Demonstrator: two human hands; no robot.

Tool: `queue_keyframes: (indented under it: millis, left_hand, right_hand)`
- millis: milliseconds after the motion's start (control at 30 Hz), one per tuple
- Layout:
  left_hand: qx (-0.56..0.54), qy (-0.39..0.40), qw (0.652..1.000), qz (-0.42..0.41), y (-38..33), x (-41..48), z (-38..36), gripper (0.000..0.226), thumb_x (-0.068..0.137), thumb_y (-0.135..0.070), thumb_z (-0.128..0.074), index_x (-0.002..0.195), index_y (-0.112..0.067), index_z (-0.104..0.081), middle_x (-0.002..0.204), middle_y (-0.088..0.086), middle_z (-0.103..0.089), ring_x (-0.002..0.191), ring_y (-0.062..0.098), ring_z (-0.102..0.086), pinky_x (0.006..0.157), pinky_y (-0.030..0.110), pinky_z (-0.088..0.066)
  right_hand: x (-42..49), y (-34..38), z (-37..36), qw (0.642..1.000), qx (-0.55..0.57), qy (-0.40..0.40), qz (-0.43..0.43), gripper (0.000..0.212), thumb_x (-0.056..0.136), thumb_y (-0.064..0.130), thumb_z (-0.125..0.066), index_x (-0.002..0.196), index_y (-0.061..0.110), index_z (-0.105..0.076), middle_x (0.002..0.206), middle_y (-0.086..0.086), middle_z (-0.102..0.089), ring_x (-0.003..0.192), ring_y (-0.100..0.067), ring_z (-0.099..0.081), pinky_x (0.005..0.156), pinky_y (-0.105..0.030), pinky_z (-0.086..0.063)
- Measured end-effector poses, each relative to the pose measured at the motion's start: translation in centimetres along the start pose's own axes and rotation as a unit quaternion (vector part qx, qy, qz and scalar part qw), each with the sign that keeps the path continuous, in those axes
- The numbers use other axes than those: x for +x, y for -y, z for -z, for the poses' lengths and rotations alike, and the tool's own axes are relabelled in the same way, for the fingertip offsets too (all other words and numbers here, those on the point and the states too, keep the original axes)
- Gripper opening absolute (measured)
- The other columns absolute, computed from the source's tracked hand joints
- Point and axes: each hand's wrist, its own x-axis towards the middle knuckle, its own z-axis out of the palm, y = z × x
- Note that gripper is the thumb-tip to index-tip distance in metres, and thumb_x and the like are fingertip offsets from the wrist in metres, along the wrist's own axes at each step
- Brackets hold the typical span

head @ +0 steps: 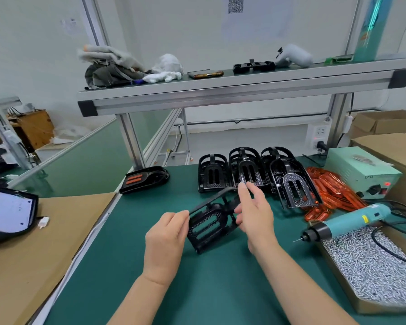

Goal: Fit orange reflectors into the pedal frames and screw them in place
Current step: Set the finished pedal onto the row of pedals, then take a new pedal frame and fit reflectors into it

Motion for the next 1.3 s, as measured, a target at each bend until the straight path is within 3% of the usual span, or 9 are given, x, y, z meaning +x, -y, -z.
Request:
queue_keyframes:
  millis: [67,133,333,433,600,833,933,1133,1300]
  left_hand:
    - [-0.010,-0.012,1.000,-0.026,-0.1,-0.4,0.5,0.016,0.092,-0.015,-0.062,0.093,-0.007,-0.075,0.080,0.001,-0.066,0.066,0.017,-0.062,0.060,0.029,-0.053]
    - [-0.025,-0.019,0.999,-0.042,-0.2,-0.9,0.9,0.022,0.094,-0.019,-0.059,0.095,-0.005,-0.075,0.086,0.001,-0.069,0.072,0.014,-0.062,0.070,0.023,-0.052]
    - [-0.070,-0.022,0.997,-0.023,-0.9,-2.7,2.0,0.019,0.091,-0.017,-0.064,0.096,-0.003,-0.075,0.093,0.000,-0.072,0.082,0.014,-0.067,0.083,0.025,-0.053]
    - [-0.079,-0.002,0.997,-0.019,-1.1,-4.0,2.7,0.020,0.091,-0.019,-0.065,0.099,-0.006,-0.076,0.095,-0.003,-0.072,0.086,0.014,-0.066,0.083,0.024,-0.052]
    - [-0.103,0.050,0.993,-0.011,-1.4,-5.7,3.6,0.019,0.089,-0.022,-0.063,0.098,-0.010,-0.077,0.100,-0.006,-0.070,0.093,0.012,-0.066,0.087,0.022,-0.051]
    - [-0.100,0.166,0.981,-0.015,-1.6,-7.4,4.4,0.009,0.082,-0.016,-0.068,0.090,-0.017,-0.071,0.103,-0.014,-0.066,0.094,0.009,-0.063,0.083,0.028,-0.049]
    - [-0.119,0.202,0.972,-0.008,-1.6,-7.8,4.6,0.019,0.076,-0.005,-0.077,0.087,-0.018,-0.070,0.100,-0.017,-0.064,0.093,0.007,-0.062,0.082,0.024,-0.048]
    - [-0.182,0.198,0.963,0.010,-2.0,-8.2,4.4,0.004,0.082,-0.014,-0.070,0.082,-0.018,-0.071,0.097,-0.021,-0.063,0.092,0.005,-0.062,0.080,0.018,-0.048]
    - [-0.198,0.208,0.958,0.017,-1.8,-7.9,4.2,0.013,0.082,-0.031,-0.063,0.087,-0.022,-0.072,0.098,-0.024,-0.062,0.092,0.001,-0.062,0.082,0.013,-0.047]
  right_hand:
    - [-0.3,0.5,0.8,1.000,-0.005,0.002,-0.025,0.033,0.093,0.062,-0.054,0.104,0.036,-0.070,0.052,0.009,-0.056,0.043,-0.008,-0.045,0.049,-0.024,-0.037]
    - [-0.8,0.8,1.5,0.999,-0.028,0.013,-0.037,0.042,0.095,0.064,-0.050,0.090,0.029,-0.072,0.053,0.008,-0.056,0.043,-0.009,-0.045,0.049,-0.026,-0.035]
    - [-3.3,0.3,3.2,0.996,-0.081,0.026,-0.004,0.026,0.093,0.048,-0.061,0.075,0.030,-0.061,0.059,0.002,-0.061,0.044,-0.011,-0.051,0.050,-0.028,-0.040]
    - [-5.0,-0.8,4.6,0.994,-0.107,0.037,0.006,0.015,0.092,0.034,-0.067,0.078,0.036,-0.062,0.062,-0.002,-0.064,0.045,-0.013,-0.053,0.050,-0.027,-0.040]
    - [-7.4,-2.5,7.0,0.982,-0.176,0.075,0.007,0.010,0.092,0.033,-0.064,0.083,0.036,-0.061,0.070,-0.008,-0.065,0.049,-0.013,-0.057,0.051,-0.028,-0.041]
    - [-8.8,-3.3,9.1,0.920,-0.359,0.132,0.090,0.014,0.094,0.037,-0.059,0.084,0.030,-0.052,0.067,0.019,-0.059,0.061,-0.005,-0.051,0.059,-0.016,-0.041]
    - [-9.0,-3.1,9.6,0.893,-0.415,0.149,0.096,0.017,0.094,0.037,-0.058,0.081,0.031,-0.048,0.065,0.008,-0.059,0.065,-0.008,-0.052,0.058,-0.020,-0.040]
    - [-9.8,-2.8,10.5,0.887,-0.424,0.153,0.102,0.019,0.095,0.036,-0.056,0.080,0.029,-0.047,0.064,0.006,-0.056,0.068,-0.011,-0.051,0.063,-0.021,-0.042]
    - [-9.7,-0.8,10.9,0.897,-0.395,0.155,0.126,0.017,0.096,0.035,-0.058,0.081,0.028,-0.055,0.072,0.005,-0.060,0.066,-0.011,-0.051,0.064,-0.022,-0.041]
